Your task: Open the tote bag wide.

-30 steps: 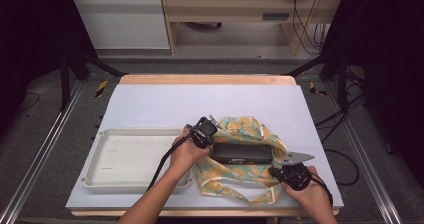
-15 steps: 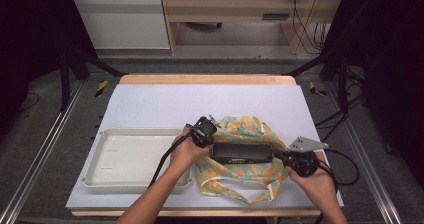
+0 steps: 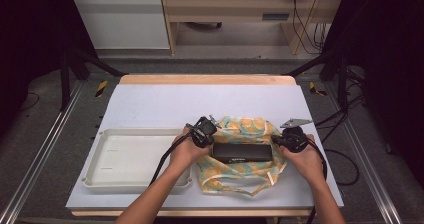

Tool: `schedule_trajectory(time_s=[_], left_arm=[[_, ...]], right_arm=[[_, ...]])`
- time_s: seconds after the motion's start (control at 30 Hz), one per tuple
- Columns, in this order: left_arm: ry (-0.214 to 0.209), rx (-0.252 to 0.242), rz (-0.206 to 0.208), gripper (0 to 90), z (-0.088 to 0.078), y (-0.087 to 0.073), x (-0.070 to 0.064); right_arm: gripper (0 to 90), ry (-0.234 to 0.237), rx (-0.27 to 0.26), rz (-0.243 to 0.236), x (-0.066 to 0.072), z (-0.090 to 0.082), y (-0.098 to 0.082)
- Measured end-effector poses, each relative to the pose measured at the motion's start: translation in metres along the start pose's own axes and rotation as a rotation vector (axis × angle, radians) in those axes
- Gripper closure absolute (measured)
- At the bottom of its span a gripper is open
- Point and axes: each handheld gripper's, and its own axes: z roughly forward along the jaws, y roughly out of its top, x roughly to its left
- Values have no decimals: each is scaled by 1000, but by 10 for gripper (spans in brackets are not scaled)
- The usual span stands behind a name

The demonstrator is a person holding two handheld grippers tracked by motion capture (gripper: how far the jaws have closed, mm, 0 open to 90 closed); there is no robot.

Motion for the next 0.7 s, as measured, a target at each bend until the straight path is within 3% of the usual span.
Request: schedule_trajectory(time_s=[0.17, 0.43, 0.57, 0.7], left_arm=[[6, -22, 8, 900, -6, 1, -1], [-4, -148, 46, 891, -46, 3, -8], [-7, -220, 69, 866, -72, 2, -14], [-48, -269, 95, 787, -99, -8, -13]], right_arm=[[900, 5, 6, 11, -2, 2, -4], [900, 38, -122, -43, 15, -44, 6], [900, 55, -150, -109, 27, -64, 14], [895, 70, -135, -182, 39, -79, 26]])
